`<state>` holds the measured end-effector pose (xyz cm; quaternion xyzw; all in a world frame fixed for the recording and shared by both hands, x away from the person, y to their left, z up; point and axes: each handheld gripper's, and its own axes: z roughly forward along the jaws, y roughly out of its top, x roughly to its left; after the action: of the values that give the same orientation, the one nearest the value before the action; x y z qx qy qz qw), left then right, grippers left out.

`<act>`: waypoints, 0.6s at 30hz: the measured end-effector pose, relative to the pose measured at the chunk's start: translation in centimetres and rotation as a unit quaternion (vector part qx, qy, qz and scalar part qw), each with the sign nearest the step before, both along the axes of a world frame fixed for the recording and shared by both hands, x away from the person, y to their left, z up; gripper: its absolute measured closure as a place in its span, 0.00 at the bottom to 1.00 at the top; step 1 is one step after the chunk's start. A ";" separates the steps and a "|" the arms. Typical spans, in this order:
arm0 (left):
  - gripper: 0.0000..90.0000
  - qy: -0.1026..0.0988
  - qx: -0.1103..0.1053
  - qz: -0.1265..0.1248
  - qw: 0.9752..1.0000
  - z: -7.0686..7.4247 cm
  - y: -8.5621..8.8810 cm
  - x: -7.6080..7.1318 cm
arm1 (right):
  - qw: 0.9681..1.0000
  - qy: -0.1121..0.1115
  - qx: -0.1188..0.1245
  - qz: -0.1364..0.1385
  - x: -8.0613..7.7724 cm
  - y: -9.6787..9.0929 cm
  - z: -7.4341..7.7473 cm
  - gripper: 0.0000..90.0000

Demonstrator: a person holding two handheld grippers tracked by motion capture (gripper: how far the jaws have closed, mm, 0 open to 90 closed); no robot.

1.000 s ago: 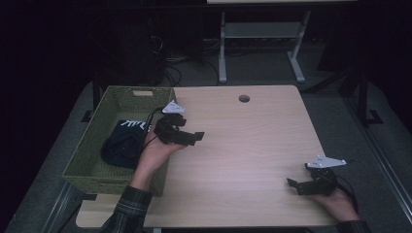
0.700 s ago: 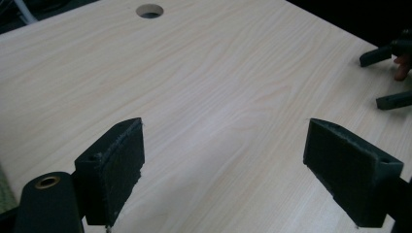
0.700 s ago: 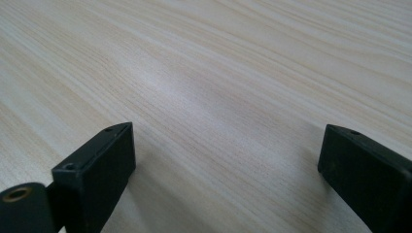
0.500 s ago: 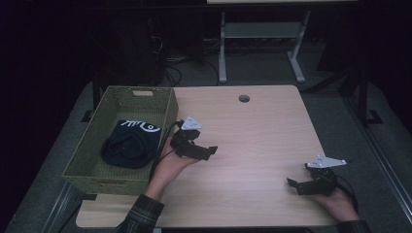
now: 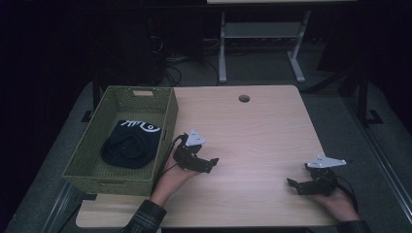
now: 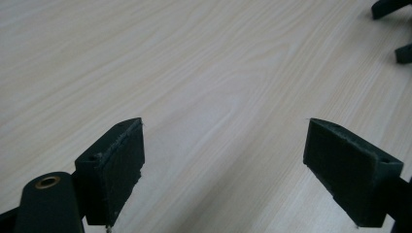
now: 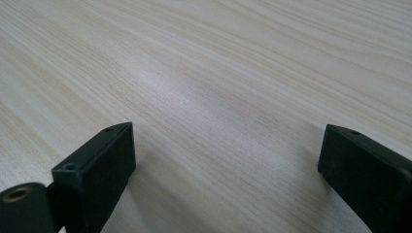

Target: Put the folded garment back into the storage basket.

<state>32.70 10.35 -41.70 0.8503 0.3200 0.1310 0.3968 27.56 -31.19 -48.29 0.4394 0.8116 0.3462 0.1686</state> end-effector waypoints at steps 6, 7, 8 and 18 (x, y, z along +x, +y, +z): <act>0.16 0.004 0.011 -0.004 1.000 -1.6 -0.4 -0.4 | 1.000 0.000 0.000 0.000 0.0 0.0 0.0 0.07; 0.16 0.007 0.015 -0.003 1.000 -1.9 -0.4 -0.4 | 1.000 0.000 0.000 0.000 0.0 0.0 0.0 0.07; 0.16 0.007 0.018 -0.003 1.000 -2.2 -0.5 -0.5 | 1.000 0.000 0.000 0.000 0.0 0.0 0.0 0.07; 0.16 0.019 0.043 -0.001 0.999 -4.3 -0.5 -0.5 | 1.000 0.000 0.000 0.000 0.0 0.0 0.0 0.07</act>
<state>32.20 9.87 -45.98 0.8692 0.3205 0.1277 0.3542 27.56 -31.18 -48.29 0.4397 0.8114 0.3463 0.1685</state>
